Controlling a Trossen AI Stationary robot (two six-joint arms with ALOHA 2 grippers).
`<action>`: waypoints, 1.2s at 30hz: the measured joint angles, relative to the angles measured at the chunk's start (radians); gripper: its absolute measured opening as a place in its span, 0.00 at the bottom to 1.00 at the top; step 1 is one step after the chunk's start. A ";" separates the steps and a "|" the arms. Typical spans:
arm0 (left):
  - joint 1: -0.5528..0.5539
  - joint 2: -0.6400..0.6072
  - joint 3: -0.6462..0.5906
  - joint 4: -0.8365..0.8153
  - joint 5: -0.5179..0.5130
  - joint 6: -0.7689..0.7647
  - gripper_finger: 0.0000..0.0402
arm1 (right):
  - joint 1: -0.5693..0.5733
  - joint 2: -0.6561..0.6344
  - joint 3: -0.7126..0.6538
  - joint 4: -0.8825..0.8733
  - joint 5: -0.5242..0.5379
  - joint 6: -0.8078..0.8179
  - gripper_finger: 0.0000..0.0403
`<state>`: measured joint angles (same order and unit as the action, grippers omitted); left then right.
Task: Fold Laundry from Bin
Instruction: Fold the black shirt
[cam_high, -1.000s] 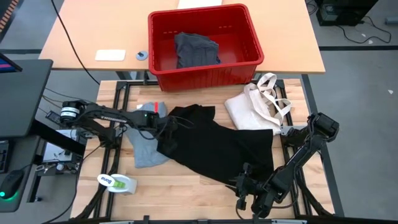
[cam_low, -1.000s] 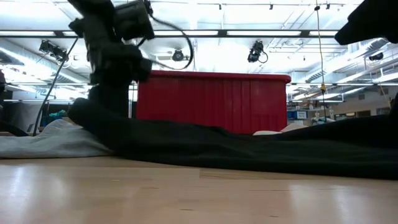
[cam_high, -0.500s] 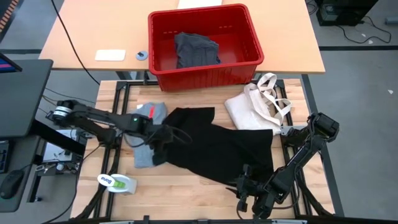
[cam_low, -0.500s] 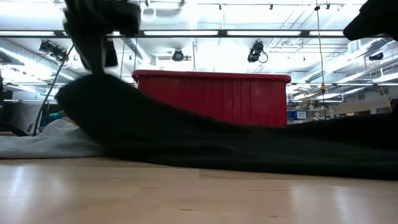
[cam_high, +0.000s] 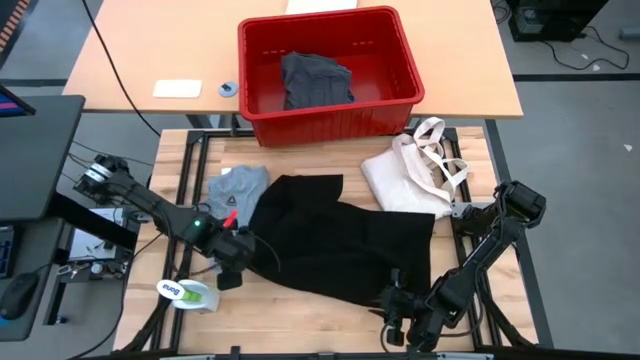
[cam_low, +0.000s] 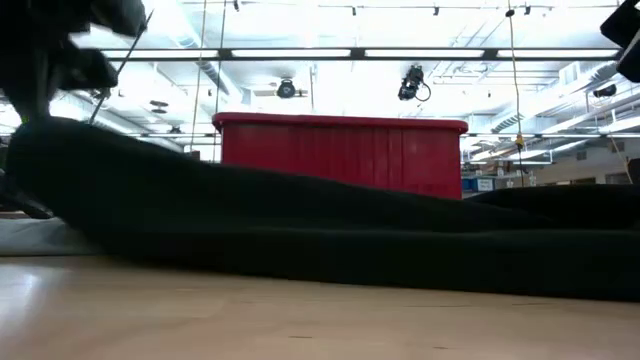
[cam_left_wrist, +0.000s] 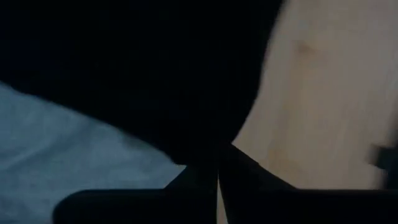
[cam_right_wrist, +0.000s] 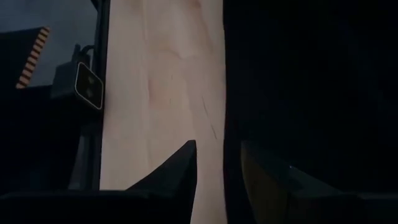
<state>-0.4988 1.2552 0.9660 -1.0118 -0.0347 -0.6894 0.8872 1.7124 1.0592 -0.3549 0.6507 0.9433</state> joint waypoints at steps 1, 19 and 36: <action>-0.011 0.008 -0.012 -0.001 -0.027 -0.020 0.05 | 0.000 0.000 0.000 -0.005 -0.001 0.004 0.33; -0.040 0.026 0.127 0.005 -0.054 -0.108 0.55 | -0.059 -0.010 0.116 -0.562 -0.219 0.227 0.33; -0.109 0.027 0.074 0.372 -0.462 0.116 0.51 | 0.131 0.379 0.399 -0.814 -0.019 0.025 0.32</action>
<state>-0.6079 1.2823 1.0405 -0.6403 -0.4965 -0.5738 1.0177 2.0917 1.4583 -1.1691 0.6319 0.9686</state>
